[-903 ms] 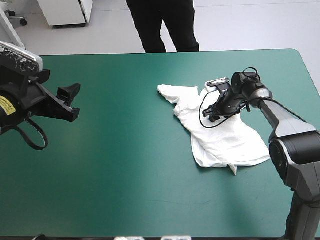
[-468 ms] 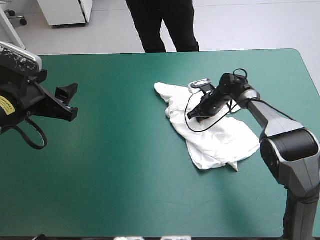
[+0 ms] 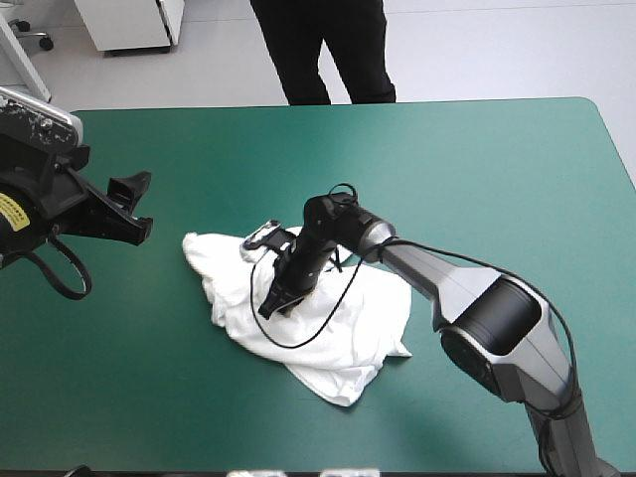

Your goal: Fold the cloth

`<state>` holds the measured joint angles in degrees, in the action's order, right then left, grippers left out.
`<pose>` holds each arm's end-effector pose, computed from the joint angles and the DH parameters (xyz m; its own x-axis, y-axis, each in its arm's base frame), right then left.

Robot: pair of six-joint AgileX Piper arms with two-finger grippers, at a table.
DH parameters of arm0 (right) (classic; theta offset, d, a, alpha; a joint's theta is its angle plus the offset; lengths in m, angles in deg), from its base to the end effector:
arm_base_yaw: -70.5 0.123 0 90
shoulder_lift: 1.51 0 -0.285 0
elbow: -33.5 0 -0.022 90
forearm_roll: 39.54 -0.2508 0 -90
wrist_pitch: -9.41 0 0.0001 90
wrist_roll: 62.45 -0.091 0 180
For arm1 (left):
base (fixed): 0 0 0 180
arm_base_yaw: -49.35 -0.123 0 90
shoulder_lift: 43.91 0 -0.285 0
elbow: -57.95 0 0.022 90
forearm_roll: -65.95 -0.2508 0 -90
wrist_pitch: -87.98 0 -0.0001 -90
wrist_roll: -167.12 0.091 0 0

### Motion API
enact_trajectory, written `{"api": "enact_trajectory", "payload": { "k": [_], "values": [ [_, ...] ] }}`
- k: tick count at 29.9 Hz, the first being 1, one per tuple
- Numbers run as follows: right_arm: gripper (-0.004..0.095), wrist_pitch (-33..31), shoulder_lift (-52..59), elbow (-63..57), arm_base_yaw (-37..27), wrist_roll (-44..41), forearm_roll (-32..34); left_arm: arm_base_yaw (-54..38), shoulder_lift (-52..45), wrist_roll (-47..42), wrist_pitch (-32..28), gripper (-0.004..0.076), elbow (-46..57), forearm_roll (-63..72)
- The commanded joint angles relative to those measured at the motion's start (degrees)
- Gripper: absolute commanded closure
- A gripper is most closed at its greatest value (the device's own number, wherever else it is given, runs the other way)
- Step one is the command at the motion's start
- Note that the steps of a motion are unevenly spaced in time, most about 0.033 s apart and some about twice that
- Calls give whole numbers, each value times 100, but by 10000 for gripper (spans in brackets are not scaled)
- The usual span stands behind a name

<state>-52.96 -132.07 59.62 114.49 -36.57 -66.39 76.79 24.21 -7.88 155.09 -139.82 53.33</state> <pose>0.3031 0.3433 0.2181 -0.5179 -0.7793 -0.3526 -0.8499 0.4223 0.3151 0.1436 -0.0539 0.5240 -0.3456 0.3707 -0.8621 0.3574 0.9014 0.2443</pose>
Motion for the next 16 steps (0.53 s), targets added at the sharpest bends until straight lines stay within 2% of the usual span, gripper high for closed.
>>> {"api": "enact_trajectory", "payload": {
  "k": [1, 4, 6, 11, 12, 13, 16],
  "values": [
    [921, 111, 340, 287, 184, -113, -25, 40, -62, -63, -304, 220, -166, -55],
    [884, 233, 340, 374, 164, -299, 454, 40, -62, -78, -304, 220, -166, -55],
    [786, 86, 340, 486, 51, -345, 543, 40, -62, -87, -304, 220, -166, -55],
    [317, -628, 417, 1091, -460, -785, 530, 40, -62, -87, -304, 220, -166, -168],
    [270, -773, 478, 1192, -567, -867, 530, 40, -62, -87, -304, 222, -166, -222],
    [251, -859, 591, 1230, -677, -942, 556, 40, -62, -87, -289, 226, -166, -262],
    [306, -913, 1150, 1169, -960, -979, 848, 40, -62, -87, -173, 230, -166, -400]
  ]
}}
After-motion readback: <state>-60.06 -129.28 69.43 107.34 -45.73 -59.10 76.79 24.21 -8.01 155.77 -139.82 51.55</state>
